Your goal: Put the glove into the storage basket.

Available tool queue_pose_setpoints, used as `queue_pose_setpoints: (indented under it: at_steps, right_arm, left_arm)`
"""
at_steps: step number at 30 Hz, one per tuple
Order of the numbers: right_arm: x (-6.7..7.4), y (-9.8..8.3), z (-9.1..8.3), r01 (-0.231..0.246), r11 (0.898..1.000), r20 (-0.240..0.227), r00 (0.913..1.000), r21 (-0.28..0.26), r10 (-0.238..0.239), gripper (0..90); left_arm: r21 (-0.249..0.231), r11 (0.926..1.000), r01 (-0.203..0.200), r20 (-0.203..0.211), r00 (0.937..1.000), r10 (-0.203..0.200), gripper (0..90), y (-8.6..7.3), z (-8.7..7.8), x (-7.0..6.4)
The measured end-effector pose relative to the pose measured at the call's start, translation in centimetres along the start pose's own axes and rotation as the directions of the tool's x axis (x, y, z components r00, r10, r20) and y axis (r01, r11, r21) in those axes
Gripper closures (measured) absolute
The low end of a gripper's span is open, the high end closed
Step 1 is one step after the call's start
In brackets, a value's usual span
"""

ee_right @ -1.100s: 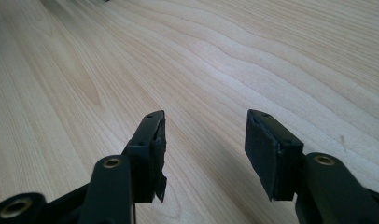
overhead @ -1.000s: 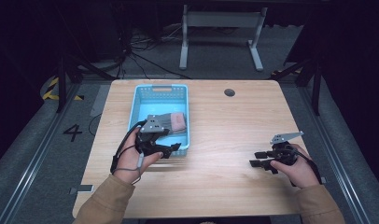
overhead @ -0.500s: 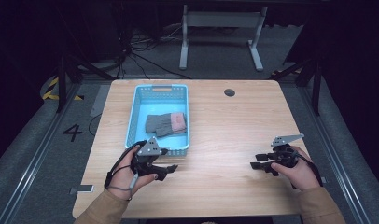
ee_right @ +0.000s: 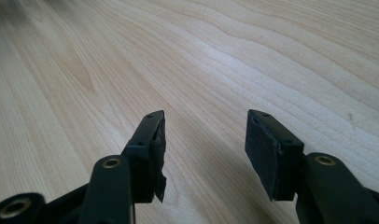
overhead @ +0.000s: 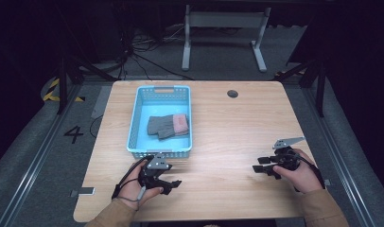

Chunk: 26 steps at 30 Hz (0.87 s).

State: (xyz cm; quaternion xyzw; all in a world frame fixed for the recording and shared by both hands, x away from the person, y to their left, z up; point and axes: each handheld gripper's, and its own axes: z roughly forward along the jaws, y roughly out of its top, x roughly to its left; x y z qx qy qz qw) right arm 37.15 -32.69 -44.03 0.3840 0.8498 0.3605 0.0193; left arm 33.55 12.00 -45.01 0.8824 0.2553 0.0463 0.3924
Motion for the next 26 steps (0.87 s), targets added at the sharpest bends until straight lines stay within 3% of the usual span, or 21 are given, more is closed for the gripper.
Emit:
queue_pose_setpoints:
  at_steps: [4, 12, 26]
  right_arm:
    - [-0.1, -0.2, 0.4, 0.001, 1.0, 0.001, 1.0, 0.009, -0.001, 48.8]
    - [-0.3, -0.4, 1.0, 0.005, 1.0, 0.0, 1.0, 0.009, -0.005, 48.1]
    - [-0.2, -0.1, 0.8, 0.018, 1.0, 0.017, 0.9997, -0.018, -0.017, 47.7]
  left_arm:
    - [-0.004, 0.9999, 0.016, -0.017, 0.9997, -0.016, 30.3, -0.5, 0.8, 0.0]
    - [0.011, 0.9999, 0.005, -0.034, 0.9994, -0.005, 30.3, -1.1, 2.1, 0.1]
    - [-0.017, 0.9998, 0.01, -0.048, 0.9988, -0.01, 29.9, -1.2, 1.6, 0.2]
